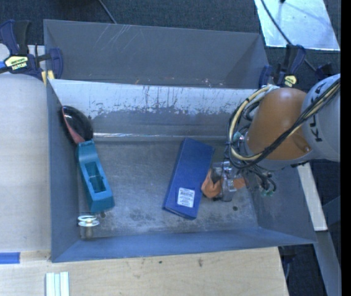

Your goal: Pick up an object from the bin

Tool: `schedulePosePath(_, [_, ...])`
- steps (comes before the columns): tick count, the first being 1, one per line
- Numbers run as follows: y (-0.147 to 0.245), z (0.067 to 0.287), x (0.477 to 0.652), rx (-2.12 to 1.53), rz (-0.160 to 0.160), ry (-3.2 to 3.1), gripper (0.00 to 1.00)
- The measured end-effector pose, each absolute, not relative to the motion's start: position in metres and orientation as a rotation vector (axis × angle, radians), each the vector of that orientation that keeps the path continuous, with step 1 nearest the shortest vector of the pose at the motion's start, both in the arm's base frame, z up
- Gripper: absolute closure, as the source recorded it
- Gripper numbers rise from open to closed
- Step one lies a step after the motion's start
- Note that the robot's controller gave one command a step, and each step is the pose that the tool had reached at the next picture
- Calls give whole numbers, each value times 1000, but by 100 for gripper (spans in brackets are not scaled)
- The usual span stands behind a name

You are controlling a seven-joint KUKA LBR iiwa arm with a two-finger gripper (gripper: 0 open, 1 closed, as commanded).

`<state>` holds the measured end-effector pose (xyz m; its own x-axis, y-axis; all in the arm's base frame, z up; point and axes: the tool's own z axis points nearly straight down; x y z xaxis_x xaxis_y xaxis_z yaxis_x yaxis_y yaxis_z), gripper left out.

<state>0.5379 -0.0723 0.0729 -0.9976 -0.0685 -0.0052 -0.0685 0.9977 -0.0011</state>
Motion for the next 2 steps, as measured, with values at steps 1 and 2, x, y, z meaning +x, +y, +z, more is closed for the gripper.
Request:
schedulePosePath(1, [-50,173,553,-98,-1,3137,100])
schedulePosePath(2, [-50,173,553,-98,-1,3137,100])
